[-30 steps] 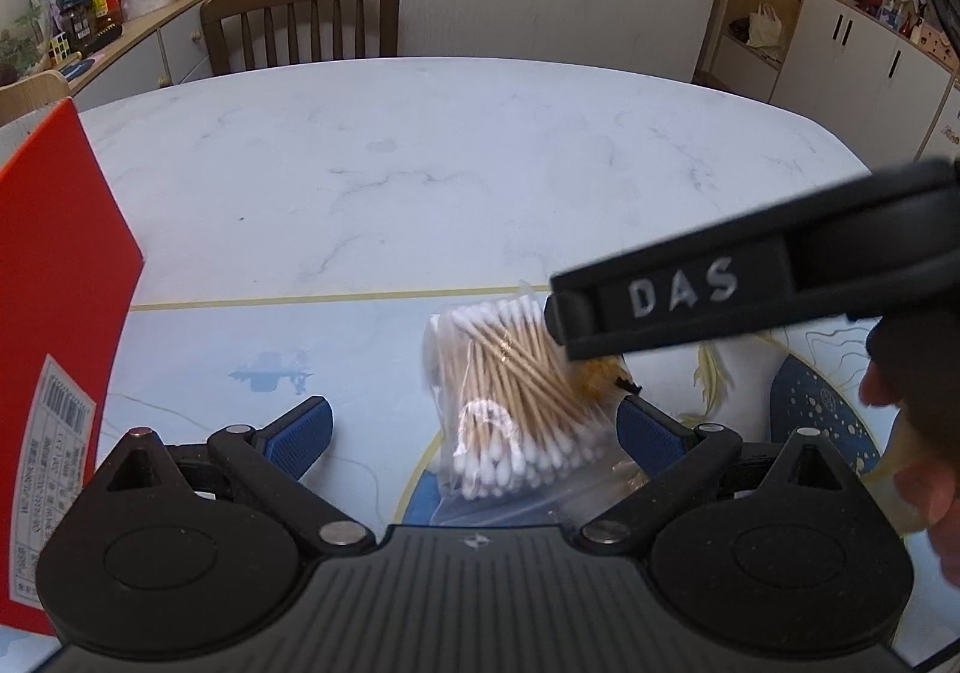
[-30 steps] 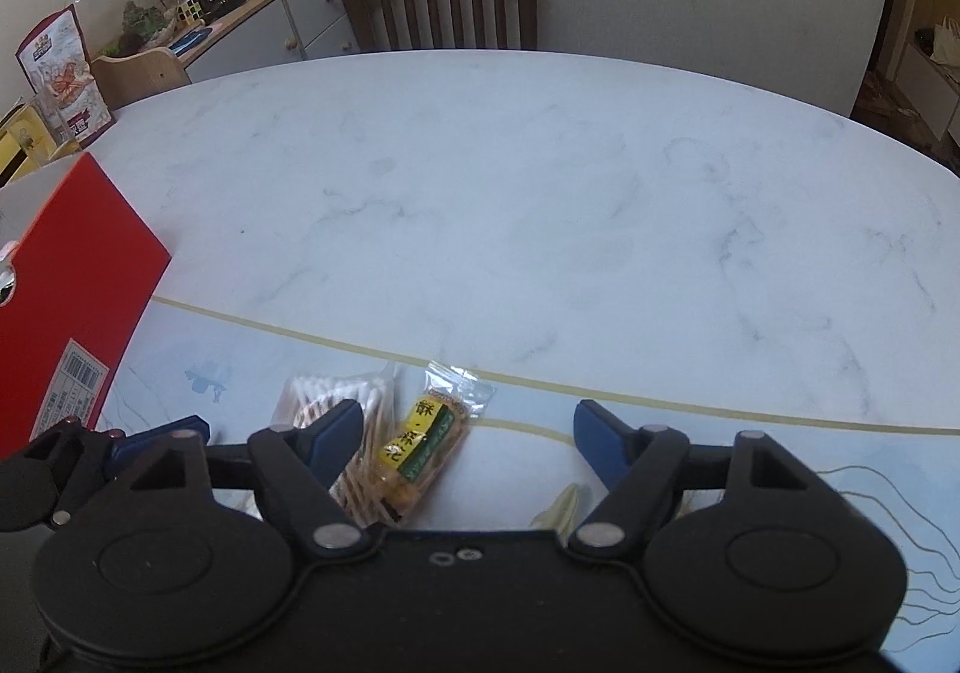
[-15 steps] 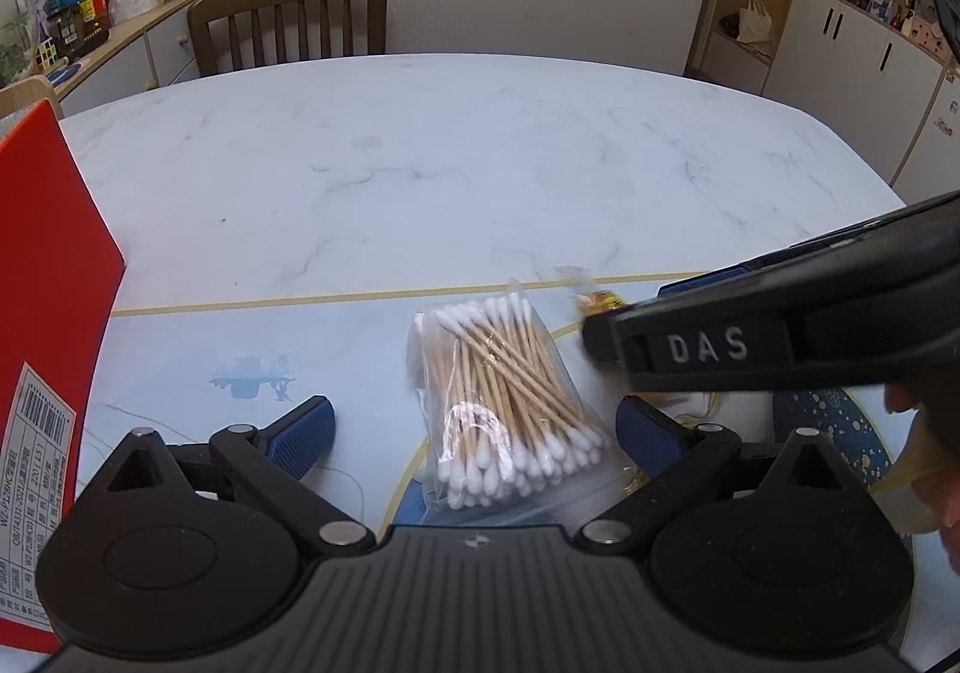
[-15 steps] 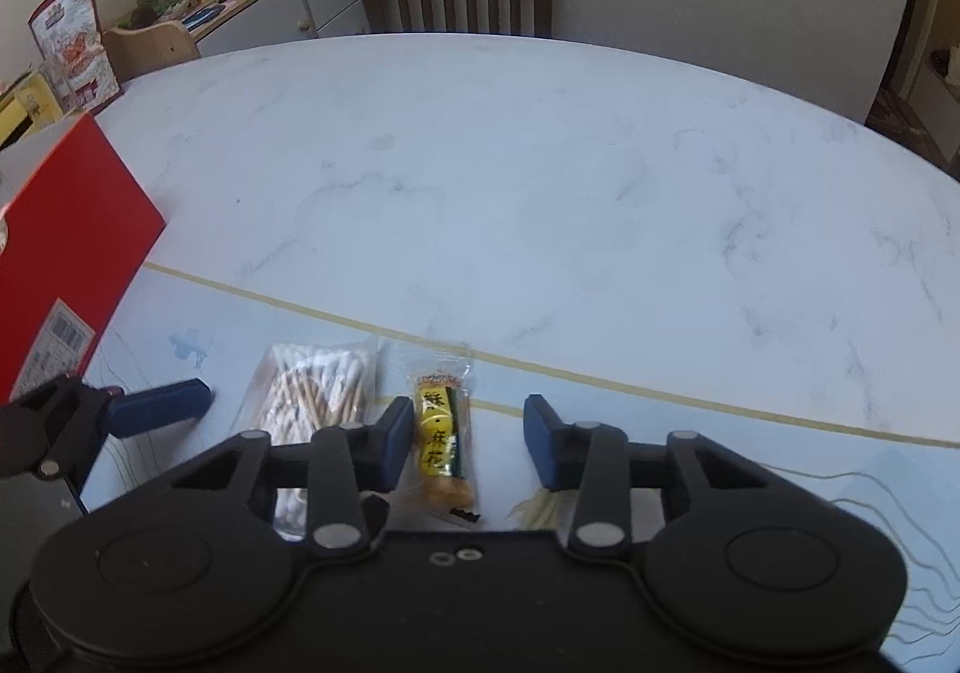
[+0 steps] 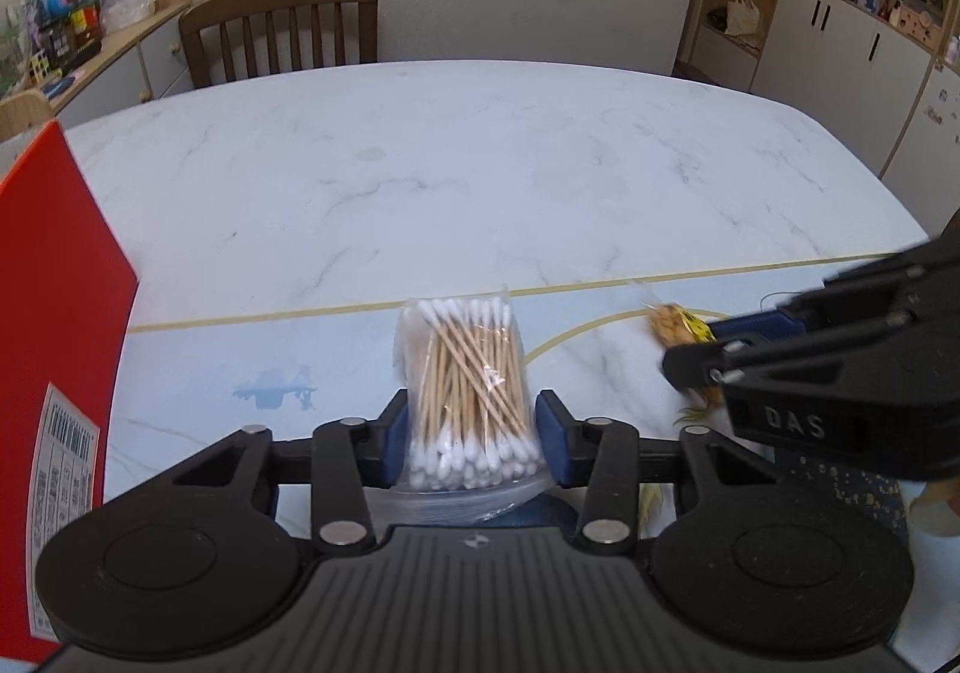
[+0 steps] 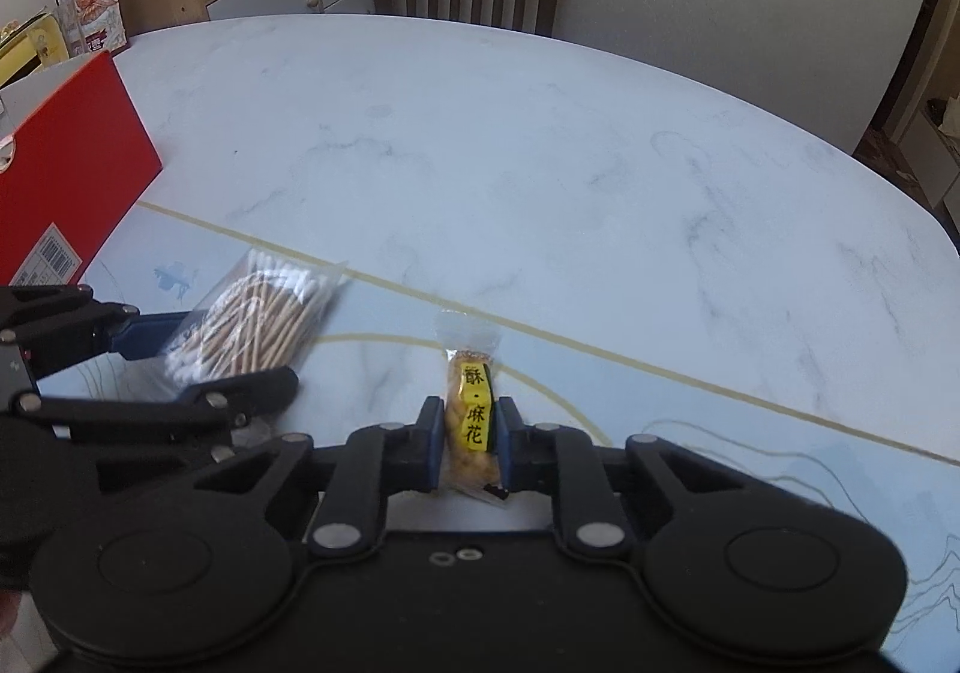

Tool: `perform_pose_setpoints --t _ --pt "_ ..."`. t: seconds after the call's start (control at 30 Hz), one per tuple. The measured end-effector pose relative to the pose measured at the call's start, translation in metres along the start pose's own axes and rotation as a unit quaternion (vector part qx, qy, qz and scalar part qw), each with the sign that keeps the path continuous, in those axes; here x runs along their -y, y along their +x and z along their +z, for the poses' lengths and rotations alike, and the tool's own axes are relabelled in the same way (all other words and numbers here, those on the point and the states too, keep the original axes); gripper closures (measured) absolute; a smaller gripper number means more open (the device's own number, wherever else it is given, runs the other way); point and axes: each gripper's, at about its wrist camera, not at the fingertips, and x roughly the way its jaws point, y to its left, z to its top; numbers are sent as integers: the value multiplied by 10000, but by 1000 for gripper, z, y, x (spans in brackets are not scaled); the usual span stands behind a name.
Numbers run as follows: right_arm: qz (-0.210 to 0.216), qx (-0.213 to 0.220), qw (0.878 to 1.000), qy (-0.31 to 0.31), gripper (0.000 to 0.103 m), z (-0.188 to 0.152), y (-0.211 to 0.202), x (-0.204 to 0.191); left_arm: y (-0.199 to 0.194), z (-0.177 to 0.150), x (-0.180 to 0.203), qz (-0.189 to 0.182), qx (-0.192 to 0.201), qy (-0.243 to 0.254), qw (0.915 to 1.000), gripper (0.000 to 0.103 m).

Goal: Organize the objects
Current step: 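Grasp the cotton swab bag with the left gripper while the right gripper grasps the yellow-labelled snack, then carry the cotton swabs and yellow snack with both grippers over the box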

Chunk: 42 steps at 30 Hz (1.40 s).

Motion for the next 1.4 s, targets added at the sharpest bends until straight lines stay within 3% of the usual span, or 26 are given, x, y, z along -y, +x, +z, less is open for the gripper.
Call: perform_pose_setpoints --t 0.37,0.6,1.03,1.2,1.4 --pt "367 187 9988 268 87 -13 -53 -11 -50 -17 -18 -252 -16 -258 9993 64" --pt "453 389 9979 257 87 -16 -91 -32 -99 -24 -36 -380 233 -110 9989 64" --pt "668 669 9953 191 87 3 -137 -93 -163 -29 -92 -672 365 -270 9967 64" --pt "807 758 9937 149 87 14 -143 -122 -181 -29 -123 -813 227 -530 9950 64" --pt "912 835 9923 33 87 29 -144 -157 -201 -31 -161 -680 331 -554 9956 64"
